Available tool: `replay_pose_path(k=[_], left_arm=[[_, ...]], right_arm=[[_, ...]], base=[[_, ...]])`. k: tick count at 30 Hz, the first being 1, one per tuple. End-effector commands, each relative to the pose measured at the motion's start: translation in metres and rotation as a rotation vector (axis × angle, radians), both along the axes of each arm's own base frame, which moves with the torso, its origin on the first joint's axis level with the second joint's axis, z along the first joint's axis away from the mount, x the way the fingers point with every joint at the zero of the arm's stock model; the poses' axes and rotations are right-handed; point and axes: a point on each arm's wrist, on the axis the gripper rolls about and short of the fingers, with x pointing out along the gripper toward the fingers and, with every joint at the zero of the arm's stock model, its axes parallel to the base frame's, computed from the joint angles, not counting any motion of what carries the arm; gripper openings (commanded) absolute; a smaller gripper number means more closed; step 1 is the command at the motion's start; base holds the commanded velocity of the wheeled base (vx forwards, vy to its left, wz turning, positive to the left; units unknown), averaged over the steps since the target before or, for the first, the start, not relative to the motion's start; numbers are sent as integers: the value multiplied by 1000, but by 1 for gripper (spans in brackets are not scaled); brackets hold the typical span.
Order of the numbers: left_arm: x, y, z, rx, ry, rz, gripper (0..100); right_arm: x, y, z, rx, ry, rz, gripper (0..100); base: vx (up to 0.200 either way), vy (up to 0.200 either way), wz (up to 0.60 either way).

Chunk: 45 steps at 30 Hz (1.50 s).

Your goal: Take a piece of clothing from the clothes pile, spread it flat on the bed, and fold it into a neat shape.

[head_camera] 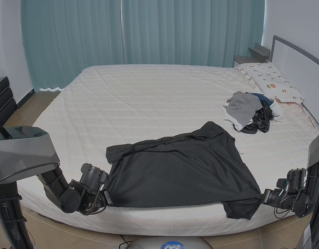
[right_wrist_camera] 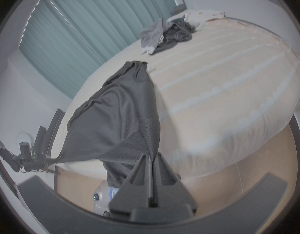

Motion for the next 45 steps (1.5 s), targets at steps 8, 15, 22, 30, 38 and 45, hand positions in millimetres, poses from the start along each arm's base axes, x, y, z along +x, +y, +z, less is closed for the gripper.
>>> replay_pose_path(k=[8,15,22,30,38,45], left_arm=[[-11,11,2,75,96,-38,0],[-9,16,3,81,90,-35,0],[-14,19,2,86,113,-38,0],[-20,20,-9,129,165,-97,0],[-19,19,-19,115,192,-108,0],[-14,19,-13,67,150,-101,100]], right_arm=[[-15,5,-3,-10,110,107,0],[-21,4,29,63,5,146,0],[-30,11,35,72,51,191,0],[-28,0,-4,-69,210,195,0],[-19,1,-28,-132,202,169,0],[-16,5,-16,-90,156,133,100]], base=[[0,0,0],[0,0,0],[0,0,0],[0,0,0],[0,0,0],[0,0,0]])
